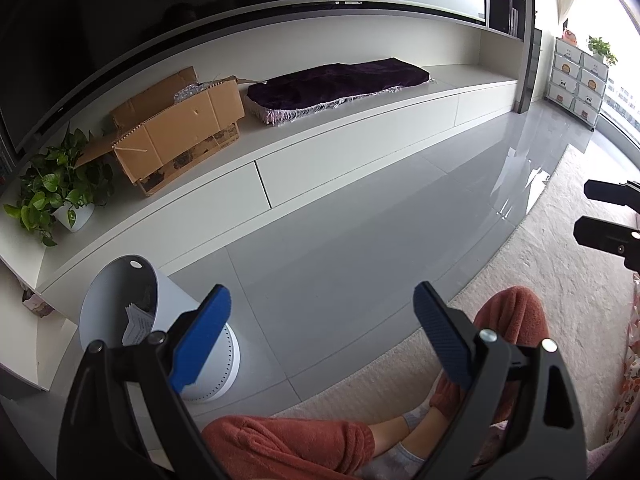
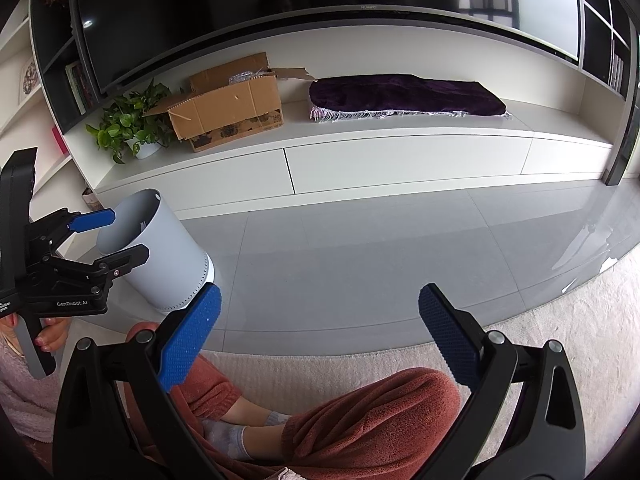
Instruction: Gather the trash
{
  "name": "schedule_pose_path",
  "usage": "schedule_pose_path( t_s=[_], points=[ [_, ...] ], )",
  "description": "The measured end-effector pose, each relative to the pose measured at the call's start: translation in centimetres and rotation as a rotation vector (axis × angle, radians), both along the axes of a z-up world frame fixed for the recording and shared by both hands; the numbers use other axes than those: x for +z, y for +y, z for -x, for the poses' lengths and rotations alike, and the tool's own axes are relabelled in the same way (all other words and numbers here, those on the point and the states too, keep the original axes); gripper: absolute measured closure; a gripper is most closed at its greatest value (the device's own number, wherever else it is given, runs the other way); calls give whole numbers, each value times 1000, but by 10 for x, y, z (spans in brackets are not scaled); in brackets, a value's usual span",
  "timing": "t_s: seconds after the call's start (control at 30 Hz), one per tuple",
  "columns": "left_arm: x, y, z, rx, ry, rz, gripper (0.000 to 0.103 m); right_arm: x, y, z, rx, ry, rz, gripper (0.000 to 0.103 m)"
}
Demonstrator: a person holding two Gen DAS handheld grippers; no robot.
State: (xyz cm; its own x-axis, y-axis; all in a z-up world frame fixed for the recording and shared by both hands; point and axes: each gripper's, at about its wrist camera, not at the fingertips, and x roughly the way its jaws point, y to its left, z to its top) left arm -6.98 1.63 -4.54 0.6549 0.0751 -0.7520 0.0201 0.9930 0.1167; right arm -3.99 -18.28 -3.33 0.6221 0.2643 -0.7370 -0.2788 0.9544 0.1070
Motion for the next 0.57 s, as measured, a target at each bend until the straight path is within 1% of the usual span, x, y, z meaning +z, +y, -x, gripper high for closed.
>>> schedule_pose_path(
  t_s=[0.27, 0.4, 0.57],
  points=[
    [2, -1, 1, -8, -8, -1, 11, 0, 1, 0, 1, -1, 0, 7],
    [0, 2, -1, 24, 2, -6, 11, 0, 2, -1, 6, -1, -1, 7],
    [-1, 3, -1, 29, 4, -5, 11, 0, 4, -1, 9, -1, -2, 7]
  ],
)
